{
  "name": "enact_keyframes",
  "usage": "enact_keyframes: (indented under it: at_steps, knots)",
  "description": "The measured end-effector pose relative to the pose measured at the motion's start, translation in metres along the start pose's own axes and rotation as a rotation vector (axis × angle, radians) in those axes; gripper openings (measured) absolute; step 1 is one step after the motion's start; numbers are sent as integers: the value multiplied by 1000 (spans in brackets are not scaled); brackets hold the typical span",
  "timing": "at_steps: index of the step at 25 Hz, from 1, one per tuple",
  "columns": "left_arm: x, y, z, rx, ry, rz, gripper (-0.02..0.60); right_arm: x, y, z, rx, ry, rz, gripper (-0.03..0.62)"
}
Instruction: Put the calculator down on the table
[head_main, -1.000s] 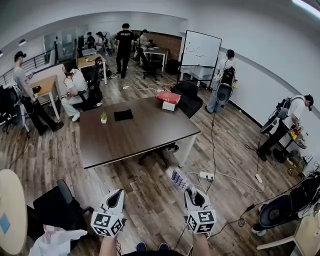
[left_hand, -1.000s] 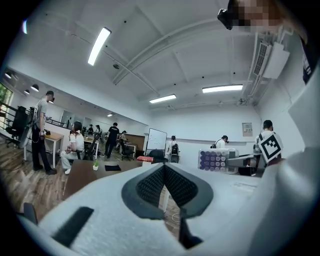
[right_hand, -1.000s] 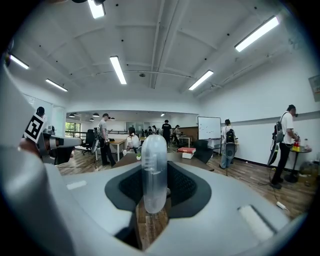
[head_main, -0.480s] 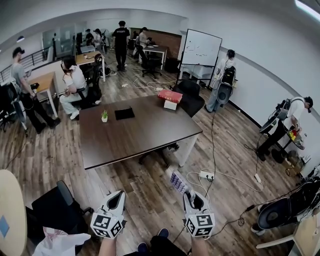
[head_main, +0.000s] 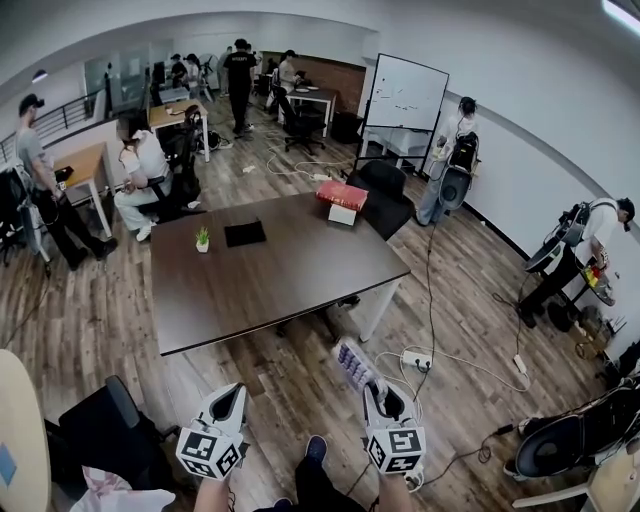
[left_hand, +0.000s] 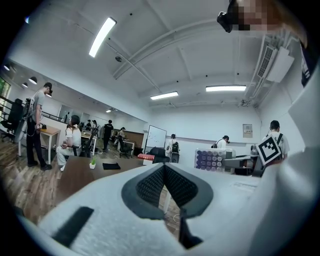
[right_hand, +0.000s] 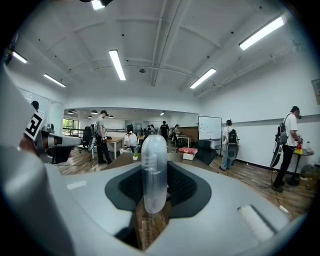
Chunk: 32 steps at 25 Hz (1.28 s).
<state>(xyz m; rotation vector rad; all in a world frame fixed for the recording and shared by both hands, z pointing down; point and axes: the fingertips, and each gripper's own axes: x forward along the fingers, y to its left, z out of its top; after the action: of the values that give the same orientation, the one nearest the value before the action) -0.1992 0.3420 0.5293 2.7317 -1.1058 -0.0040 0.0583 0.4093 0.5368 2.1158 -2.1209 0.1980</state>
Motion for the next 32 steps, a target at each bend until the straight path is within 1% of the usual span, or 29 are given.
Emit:
enact_keyframes:
  at_steps: [3, 6, 12, 18, 22, 25, 29, 32]
  knots:
    - [34, 12, 7, 6, -10, 8, -5, 36, -17, 6, 6, -9, 6, 115]
    - [68, 20, 21, 16, -16, 18, -5, 70, -34, 20, 2, -11, 22, 115]
    - [127, 45, 31, 3, -13, 59, -5, 139, -58, 35, -7, 2, 70, 115]
    - [173, 71, 39, 1, -12, 123, -5, 204, -72, 46, -11, 7, 138, 115]
    - [195, 88, 43, -3, -14, 177, -5, 242, -78, 51, -17, 10, 188, 115]
    - [206, 100, 47, 8, -28, 225, -5, 268, -79, 56, -28, 3, 234, 115]
    - [204, 115, 49, 10, -38, 295, -5, 297, -73, 61, -31, -3, 287, 115]
    - [196, 124, 50, 4, -39, 341, -5, 308, -65, 64, -34, -2, 324, 115]
